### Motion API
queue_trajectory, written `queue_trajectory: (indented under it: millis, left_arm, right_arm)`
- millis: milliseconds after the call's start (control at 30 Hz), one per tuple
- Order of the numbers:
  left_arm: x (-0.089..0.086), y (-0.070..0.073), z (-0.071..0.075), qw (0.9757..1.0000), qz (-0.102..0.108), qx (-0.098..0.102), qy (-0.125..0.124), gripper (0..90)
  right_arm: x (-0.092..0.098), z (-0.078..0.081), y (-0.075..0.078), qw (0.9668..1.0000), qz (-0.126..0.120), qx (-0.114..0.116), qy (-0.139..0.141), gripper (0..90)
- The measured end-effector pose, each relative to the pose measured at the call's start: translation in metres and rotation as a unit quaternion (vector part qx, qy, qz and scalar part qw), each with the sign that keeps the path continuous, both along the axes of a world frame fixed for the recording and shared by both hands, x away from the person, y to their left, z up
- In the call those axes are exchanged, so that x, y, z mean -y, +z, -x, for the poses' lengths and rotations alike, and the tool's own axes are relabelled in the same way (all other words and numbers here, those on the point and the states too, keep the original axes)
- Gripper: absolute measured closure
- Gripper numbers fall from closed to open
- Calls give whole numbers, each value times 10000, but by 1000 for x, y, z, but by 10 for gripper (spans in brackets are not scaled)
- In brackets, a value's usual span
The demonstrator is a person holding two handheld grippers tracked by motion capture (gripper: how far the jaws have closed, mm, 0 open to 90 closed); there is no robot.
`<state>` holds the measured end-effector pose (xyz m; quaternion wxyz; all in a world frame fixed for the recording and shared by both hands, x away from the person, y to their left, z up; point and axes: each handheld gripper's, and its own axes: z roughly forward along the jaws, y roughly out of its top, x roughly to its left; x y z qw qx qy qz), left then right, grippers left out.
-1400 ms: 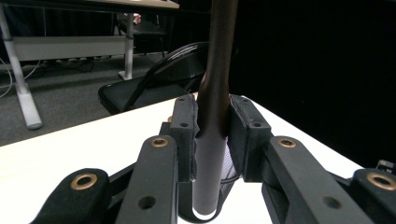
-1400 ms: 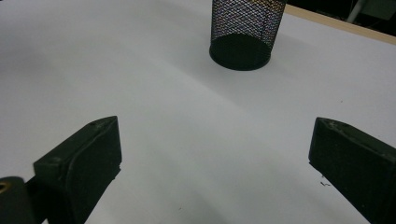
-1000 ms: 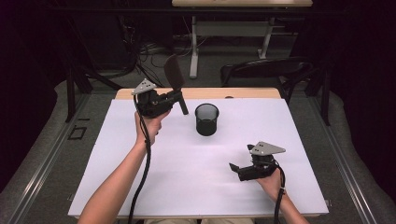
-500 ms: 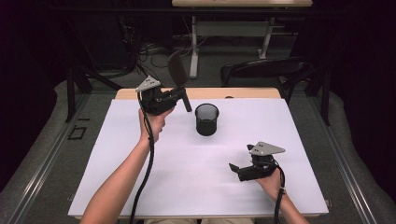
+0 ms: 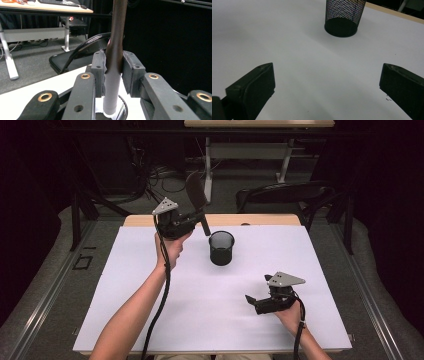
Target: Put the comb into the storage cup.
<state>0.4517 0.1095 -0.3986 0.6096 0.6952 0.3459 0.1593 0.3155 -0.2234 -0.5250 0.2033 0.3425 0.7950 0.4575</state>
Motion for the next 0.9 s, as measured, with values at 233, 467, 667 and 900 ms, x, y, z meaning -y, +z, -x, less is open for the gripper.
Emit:
queue_trajectory:
  millis: [233, 467, 667, 900]
  left_arm:
    - [9, -3, -4, 10000, 25, 59, 26, 728]
    - [14, -8, -9, 10000, 30, 23, 37, 727]
    - [16, -12, -13, 10000, 58, 1, 78, 727]
    - [20, -16, -15, 9999, 57, -16, 83, 727]
  right_arm:
    - [0, 0, 0, 10000, -14, 23, 5, 0]
    - [1, 0, 0, 10000, -13, 29, 12, 0]
    - [1, 1, 1, 10000, 16, 7, 15, 0]
    - [0, 1, 1, 10000, 26, 8, 30, 0]
